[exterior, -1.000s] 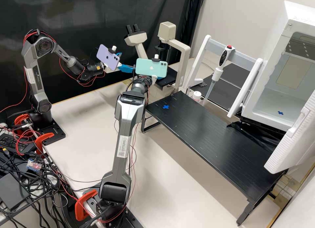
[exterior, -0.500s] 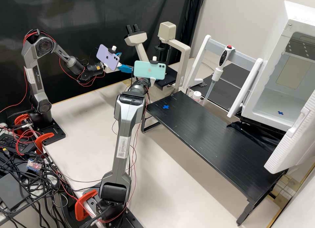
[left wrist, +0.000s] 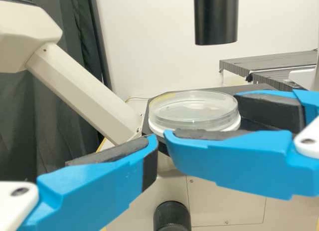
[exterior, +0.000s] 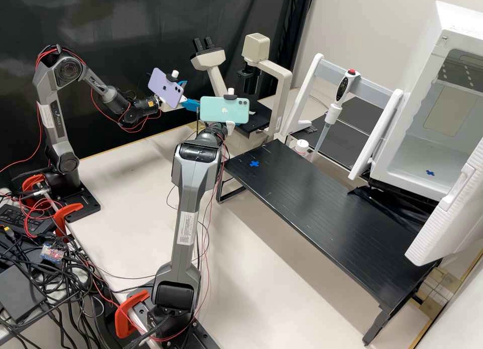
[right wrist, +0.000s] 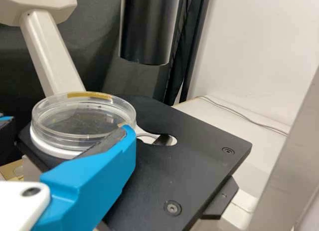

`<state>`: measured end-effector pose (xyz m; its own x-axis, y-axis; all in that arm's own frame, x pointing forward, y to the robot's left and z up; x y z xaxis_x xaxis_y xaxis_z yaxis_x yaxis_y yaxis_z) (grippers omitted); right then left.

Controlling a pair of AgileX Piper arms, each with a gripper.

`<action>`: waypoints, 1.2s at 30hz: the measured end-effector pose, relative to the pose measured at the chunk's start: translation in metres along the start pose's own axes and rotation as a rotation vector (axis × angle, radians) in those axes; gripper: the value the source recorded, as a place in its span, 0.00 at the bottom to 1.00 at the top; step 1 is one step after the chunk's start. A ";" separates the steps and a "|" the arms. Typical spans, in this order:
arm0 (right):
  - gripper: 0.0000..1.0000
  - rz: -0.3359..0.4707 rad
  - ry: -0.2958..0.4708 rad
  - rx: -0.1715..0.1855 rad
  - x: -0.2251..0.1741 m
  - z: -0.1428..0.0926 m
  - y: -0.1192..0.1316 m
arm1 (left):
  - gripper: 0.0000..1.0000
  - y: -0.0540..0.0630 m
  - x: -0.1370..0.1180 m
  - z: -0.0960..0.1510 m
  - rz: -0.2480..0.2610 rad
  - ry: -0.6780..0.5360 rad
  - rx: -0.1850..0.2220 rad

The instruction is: Move the petri dish to the bench

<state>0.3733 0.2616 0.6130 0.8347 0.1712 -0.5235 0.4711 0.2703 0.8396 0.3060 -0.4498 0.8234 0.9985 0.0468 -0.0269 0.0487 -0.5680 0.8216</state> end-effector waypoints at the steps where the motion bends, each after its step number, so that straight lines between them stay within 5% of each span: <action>1: 0.00 0.004 0.001 -0.001 -0.001 0.000 0.000 | 1.00 0.000 0.000 0.000 0.000 0.000 0.000; 6: 0.00 0.010 0.002 -0.011 -0.003 0.000 -0.002 | 1.00 0.000 0.000 0.000 0.000 0.000 0.000; 7: 1.00 0.011 0.002 -0.011 -0.003 -0.001 -0.002 | 1.00 0.000 0.000 0.000 0.000 0.000 0.000; 14: 1.00 0.031 0.007 -0.011 -0.005 -0.002 0.002 | 1.00 0.000 0.000 0.000 0.000 0.000 0.000; 36: 1.00 0.112 0.013 0.093 -0.031 -0.006 0.023 | 1.00 0.000 0.000 0.000 0.000 0.000 0.000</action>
<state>0.3568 0.2677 0.6474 0.8800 0.2074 -0.4274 0.4005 0.1598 0.9023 0.3060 -0.4498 0.8234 0.9985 0.0468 -0.0269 0.0487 -0.5680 0.8216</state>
